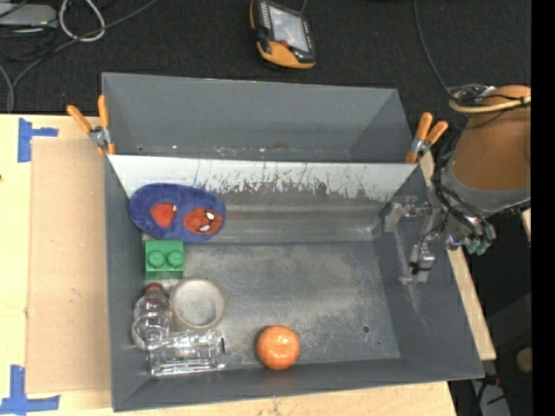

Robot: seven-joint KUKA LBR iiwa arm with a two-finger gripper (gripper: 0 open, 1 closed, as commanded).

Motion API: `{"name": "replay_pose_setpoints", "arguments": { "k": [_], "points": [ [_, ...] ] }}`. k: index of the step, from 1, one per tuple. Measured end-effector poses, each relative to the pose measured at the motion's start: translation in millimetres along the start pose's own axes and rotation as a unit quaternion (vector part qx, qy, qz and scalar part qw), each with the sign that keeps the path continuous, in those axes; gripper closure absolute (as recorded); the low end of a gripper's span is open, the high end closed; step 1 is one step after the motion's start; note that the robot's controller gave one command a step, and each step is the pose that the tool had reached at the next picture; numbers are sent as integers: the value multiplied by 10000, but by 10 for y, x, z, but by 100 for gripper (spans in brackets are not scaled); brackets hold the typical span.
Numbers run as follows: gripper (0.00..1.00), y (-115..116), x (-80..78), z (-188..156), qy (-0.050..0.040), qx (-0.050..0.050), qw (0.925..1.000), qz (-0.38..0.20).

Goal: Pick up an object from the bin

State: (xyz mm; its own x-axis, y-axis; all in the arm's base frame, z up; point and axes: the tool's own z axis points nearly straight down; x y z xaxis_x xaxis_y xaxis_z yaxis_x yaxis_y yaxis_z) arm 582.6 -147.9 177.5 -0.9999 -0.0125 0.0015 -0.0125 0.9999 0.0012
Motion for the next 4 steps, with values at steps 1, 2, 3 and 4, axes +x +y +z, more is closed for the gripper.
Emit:
{"name": "replay_pose_setpoints", "arguments": {
  "k": [1,2,3,4],
  "points": [
    [0,0,0,0,0,0,10000,-2],
    [0,919,720,639,64,-26,10000,39],
    [0,624,256,773,-62,30,9993,-366],
    [0,586,242,-34,-29,7,9981,616]
  ]
}}
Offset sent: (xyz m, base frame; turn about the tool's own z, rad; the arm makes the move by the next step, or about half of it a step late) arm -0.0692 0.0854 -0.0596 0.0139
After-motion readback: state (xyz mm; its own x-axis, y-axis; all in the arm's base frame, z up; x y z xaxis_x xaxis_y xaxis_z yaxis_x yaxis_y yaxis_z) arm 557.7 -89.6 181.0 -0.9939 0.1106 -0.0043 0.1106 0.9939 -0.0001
